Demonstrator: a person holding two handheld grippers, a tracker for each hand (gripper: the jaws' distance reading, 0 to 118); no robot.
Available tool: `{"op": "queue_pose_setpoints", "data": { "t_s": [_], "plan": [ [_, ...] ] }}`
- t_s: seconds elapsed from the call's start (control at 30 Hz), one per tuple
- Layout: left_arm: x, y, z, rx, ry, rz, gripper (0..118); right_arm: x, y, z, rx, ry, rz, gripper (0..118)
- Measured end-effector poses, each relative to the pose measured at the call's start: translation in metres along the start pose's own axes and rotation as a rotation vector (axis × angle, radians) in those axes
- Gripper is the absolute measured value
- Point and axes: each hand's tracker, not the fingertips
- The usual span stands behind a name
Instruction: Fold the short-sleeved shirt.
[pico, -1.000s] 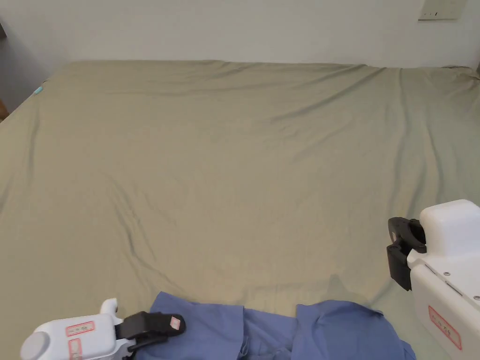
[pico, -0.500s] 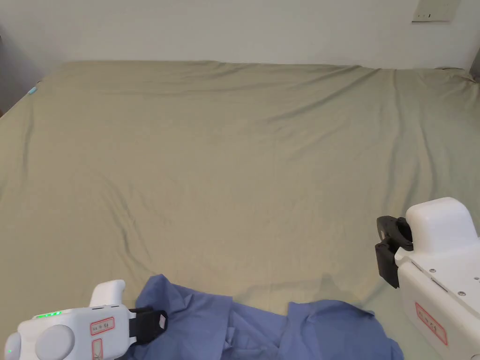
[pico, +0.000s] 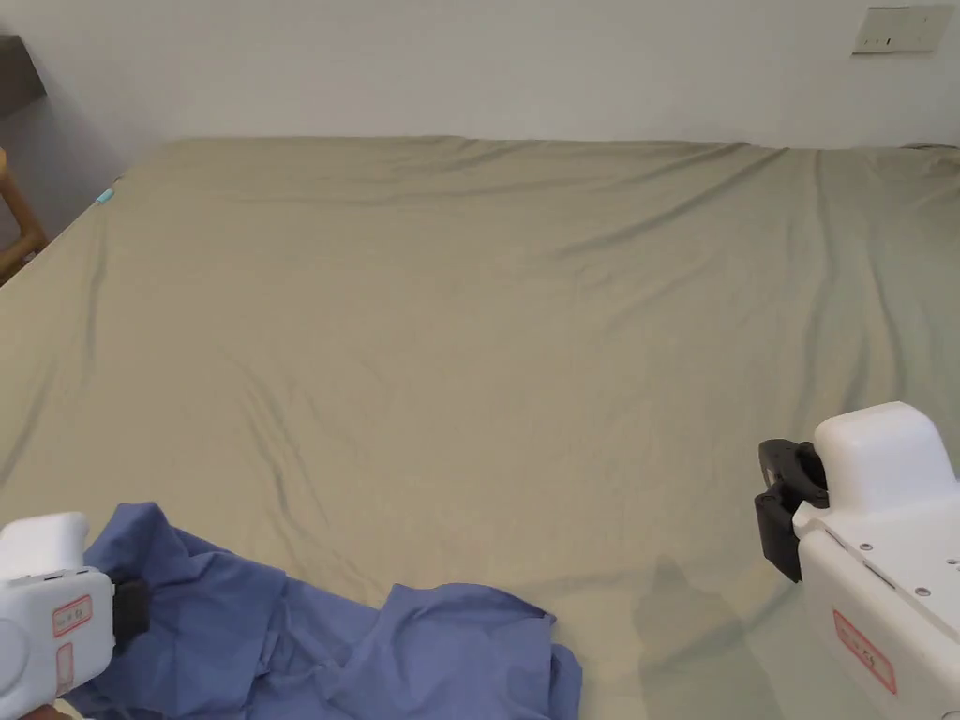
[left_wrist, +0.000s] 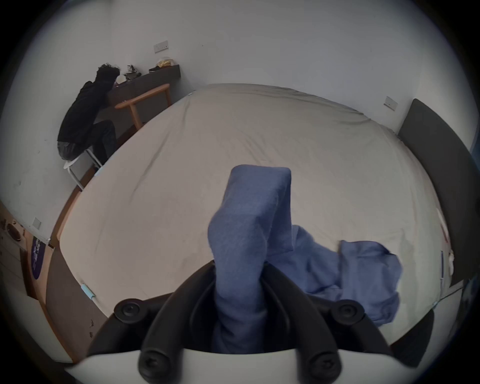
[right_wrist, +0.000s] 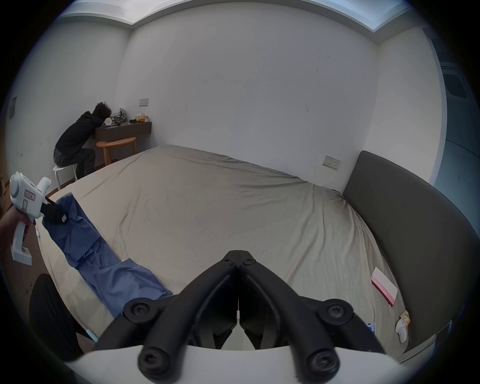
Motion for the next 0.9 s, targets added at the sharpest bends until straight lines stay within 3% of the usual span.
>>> {"op": "queue_pose_setpoints", "data": {
  "t_s": [0.33,0.47,0.7,0.77,0.83,0.87,0.9],
  "plan": [
    [0.127,-0.027,-0.028,-0.12,-0.275,-0.113,11,0.008,-0.003,0.007,-0.001,-0.009,-0.013,2],
    [0.179,-0.054,-0.052,-0.155,-0.176,-0.317,11,0.017,-0.007,0.009,-0.008,-0.024,-0.027,2],
    [0.211,-0.087,-0.075,-0.203,-0.181,-0.296,12,0.02,-0.012,0.005,-0.025,-0.029,-0.036,1],
    [0.214,-0.086,-0.075,-0.187,-0.18,-0.264,29,0.019,-0.014,0.003,-0.03,-0.024,-0.033,2],
    [0.21,-0.083,-0.071,-0.21,-0.378,-0.161,78,0.018,-0.014,0.001,-0.033,-0.021,-0.032,2],
    [0.205,-0.08,-0.071,-0.24,-0.485,-0.102,98,0.018,-0.015,0.0,-0.035,-0.019,-0.033,2],
    [0.2,-0.077,-0.071,-0.269,-0.59,-0.043,110,0.018,-0.015,-0.001,-0.036,-0.017,-0.033,1]
  ]
}}
